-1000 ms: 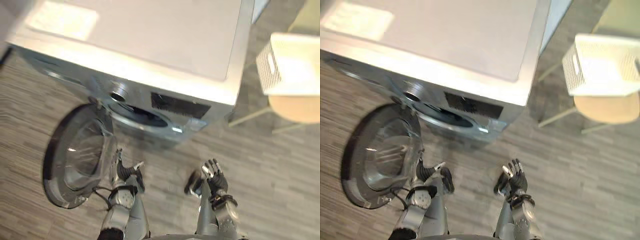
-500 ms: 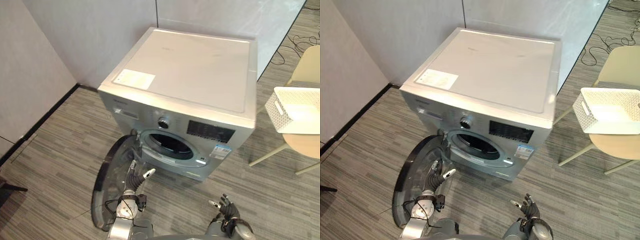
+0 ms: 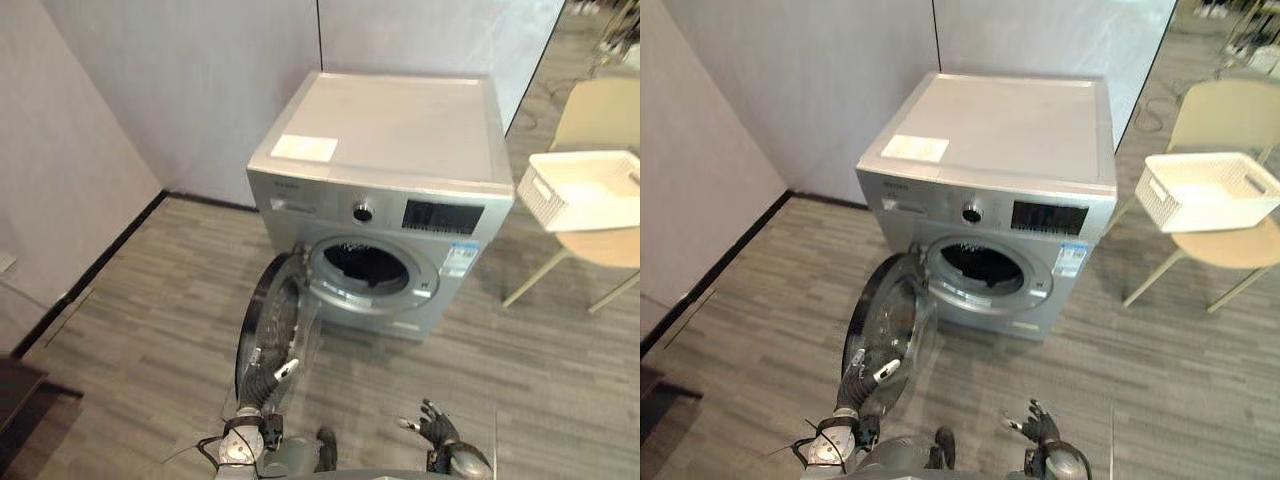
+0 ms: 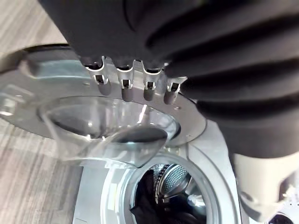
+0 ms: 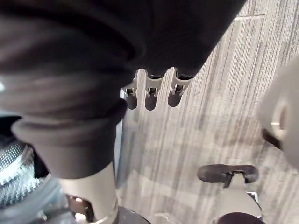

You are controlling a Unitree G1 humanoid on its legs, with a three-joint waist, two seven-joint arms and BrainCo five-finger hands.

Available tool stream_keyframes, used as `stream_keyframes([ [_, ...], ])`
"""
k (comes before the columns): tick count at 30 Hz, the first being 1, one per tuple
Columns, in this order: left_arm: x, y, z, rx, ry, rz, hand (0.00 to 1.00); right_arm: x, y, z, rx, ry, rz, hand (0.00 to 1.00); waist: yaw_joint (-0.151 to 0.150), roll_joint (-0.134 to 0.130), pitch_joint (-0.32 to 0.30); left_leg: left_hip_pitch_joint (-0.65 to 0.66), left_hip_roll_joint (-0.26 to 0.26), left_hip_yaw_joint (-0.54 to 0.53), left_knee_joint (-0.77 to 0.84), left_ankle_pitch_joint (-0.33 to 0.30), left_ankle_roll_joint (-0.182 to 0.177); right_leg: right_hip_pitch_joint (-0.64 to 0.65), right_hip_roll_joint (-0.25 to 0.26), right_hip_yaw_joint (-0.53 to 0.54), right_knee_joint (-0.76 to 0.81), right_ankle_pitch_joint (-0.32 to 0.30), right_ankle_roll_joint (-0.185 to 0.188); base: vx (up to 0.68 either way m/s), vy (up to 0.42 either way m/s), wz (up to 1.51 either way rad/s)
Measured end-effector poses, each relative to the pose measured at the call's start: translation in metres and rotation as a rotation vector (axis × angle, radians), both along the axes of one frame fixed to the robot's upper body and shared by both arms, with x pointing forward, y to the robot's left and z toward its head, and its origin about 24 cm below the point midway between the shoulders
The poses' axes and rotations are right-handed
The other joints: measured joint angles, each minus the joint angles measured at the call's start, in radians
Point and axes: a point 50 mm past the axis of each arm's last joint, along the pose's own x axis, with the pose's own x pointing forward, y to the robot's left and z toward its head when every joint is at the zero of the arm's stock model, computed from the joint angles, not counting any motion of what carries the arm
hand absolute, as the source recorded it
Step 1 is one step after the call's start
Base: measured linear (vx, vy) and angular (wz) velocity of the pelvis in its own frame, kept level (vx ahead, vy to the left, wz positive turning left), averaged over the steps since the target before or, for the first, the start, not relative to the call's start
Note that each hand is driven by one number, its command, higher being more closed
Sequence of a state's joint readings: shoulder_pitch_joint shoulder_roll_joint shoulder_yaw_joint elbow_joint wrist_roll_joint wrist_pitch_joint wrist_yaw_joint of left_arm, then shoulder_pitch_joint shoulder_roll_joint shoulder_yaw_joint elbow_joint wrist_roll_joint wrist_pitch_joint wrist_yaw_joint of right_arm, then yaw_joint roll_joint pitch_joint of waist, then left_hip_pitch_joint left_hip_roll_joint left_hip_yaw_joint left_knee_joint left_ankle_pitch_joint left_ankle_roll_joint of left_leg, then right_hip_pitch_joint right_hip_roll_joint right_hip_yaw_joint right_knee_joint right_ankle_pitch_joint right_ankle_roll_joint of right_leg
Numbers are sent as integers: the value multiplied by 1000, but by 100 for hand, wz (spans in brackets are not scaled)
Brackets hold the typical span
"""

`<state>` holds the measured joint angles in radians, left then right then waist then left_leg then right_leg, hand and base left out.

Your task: Pick up the laundry basket with both hands and put the clothes into the washing machine.

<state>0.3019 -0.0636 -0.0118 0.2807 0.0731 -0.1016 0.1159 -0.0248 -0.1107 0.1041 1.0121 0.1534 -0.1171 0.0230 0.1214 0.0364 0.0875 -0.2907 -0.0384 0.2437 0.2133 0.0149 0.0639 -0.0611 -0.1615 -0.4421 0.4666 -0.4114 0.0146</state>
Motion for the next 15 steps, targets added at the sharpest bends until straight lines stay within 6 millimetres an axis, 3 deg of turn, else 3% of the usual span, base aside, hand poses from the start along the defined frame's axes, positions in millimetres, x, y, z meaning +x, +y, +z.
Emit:
stream_keyframes([
  [1,-1,1,1,-9,-3,11,0,4,0,1,-9,-5,19,0,1,18,2,9,6,-1,-43,38,-15,-3,17,-4,-25,21,-13,-455,-32,8],
  [3,-5,10,4,-43,-21,107,0,9,1,3,-21,-16,55,0,3,48,6,42,9,-24,-177,124,-111,-10,35,-45,-48,57,-41,-337,-45,33],
  [4,-5,13,5,-44,-28,124,0,9,1,3,-29,-15,66,0,2,54,7,43,13,-12,-187,120,-114,-9,32,-60,-48,61,-49,-244,-26,78],
  [5,-5,20,7,-36,-41,159,0,7,-2,3,-47,-8,81,0,-2,56,10,42,24,82,-173,118,-110,-11,3,-109,-45,69,-65,-198,-16,91],
  [7,-3,25,14,-29,-75,188,0,2,-7,1,-69,9,93,0,-6,40,15,49,35,143,-116,111,-98,0,-40,-153,-44,76,-70,-121,-28,99],
  [9,-3,37,32,1,-159,243,0,-4,-13,-2,-81,32,83,0,1,32,20,71,80,122,-16,108,-96,6,-77,-187,-44,91,-63,-26,-4,66],
  [11,-8,58,44,56,-216,355,0,-11,-16,-4,-81,50,65,0,-2,32,20,111,112,21,27,60,-127,2,-95,-191,-55,113,-53,-53,81,18],
  [15,-16,83,53,126,-251,502,0,-25,-22,-8,-74,82,9,0,-31,34,19,173,182,-59,-4,46,-152,1,-110,-194,-82,160,-23,-53,212,3],
])
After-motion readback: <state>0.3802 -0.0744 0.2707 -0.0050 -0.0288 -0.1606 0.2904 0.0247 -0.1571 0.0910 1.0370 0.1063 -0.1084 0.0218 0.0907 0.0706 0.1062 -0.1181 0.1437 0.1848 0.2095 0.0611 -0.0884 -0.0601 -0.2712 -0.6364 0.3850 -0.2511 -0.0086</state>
